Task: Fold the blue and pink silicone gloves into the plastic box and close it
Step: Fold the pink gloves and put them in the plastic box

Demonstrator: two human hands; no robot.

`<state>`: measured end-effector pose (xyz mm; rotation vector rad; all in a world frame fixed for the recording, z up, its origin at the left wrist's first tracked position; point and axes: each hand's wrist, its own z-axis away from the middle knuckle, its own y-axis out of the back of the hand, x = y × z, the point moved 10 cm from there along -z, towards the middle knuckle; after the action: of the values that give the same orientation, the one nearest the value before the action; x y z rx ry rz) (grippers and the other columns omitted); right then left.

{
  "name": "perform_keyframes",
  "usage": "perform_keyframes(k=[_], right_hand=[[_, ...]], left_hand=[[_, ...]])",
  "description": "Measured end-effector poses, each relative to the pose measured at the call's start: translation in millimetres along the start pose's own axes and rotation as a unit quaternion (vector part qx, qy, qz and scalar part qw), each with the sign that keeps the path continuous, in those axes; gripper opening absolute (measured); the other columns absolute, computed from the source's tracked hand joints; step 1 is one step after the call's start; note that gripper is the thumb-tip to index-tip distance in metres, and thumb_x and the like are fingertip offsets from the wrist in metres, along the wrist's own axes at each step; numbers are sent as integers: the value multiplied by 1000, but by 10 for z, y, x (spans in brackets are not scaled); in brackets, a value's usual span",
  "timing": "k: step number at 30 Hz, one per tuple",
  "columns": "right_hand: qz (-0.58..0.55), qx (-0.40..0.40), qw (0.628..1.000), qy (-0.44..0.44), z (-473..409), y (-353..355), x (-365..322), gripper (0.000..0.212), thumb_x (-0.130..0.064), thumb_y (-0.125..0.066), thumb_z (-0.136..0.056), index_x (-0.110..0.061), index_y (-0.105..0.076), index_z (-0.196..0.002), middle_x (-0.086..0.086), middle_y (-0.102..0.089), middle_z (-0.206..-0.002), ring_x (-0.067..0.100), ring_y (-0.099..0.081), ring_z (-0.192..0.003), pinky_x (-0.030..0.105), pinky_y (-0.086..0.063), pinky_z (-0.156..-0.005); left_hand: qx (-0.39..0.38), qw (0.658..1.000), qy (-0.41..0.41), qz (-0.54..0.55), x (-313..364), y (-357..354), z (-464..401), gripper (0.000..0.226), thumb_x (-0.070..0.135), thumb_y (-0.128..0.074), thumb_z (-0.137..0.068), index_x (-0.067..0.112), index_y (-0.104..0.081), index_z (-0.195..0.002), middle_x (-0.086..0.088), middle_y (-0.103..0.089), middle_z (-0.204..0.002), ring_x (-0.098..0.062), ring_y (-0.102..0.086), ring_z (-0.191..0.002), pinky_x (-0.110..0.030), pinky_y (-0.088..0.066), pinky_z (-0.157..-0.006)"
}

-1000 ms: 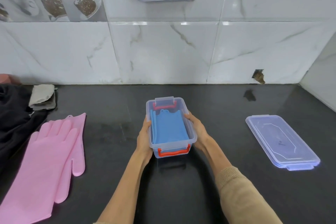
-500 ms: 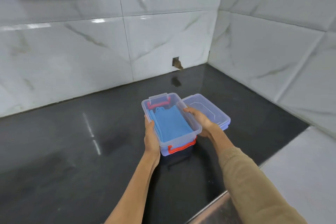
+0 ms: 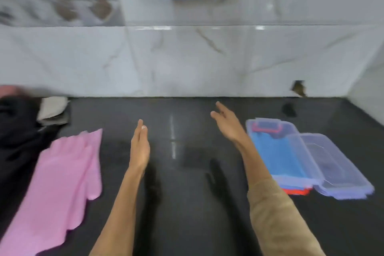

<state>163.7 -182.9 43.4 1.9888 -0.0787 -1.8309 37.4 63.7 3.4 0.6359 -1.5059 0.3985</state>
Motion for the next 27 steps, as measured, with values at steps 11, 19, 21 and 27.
perform_keyframes(k=[11,19,21,27], right_hand=[[45,-363,930,13,991,-3334,-117,54,-22,-43,-97,-15,-25,-148,0,-26,-156,19,-27,-142,31,-20,-115],[56,-240,967,70,1041,-3513,-281,40,-15,-60,-88,-11,-54,-127,6,-58,-128,22,-54,-118,35,-43,-102],[49,-224,970,82,1029,-3491,-262,33,-11,-61,-86,-13,-58,-119,4,-62,-121,20,-57,-112,35,-46,-99],[31,-212,970,115,1022,-3455,-284,18,-10,-55,-90,-11,-68,-102,0,-61,-105,9,-55,-93,18,-41,-84]], left_hand=[[134,945,100,-282,-787,2149,616,47,19,-30,-102,10,-24,-148,-5,-17,-159,-22,-1,-148,-36,5,-117],[112,896,111,-415,-843,2127,692,67,51,-51,-88,14,-35,-142,-3,-32,-151,-24,-24,-141,-39,-10,-117],[108,891,119,-424,-859,2110,677,59,45,-48,-93,15,-37,-142,-1,-28,-155,-22,-20,-144,-36,-11,-117],[177,879,116,-426,-617,2059,702,32,22,-35,-100,5,-59,-114,-15,-60,-121,-32,-56,-105,-39,-44,-88]])
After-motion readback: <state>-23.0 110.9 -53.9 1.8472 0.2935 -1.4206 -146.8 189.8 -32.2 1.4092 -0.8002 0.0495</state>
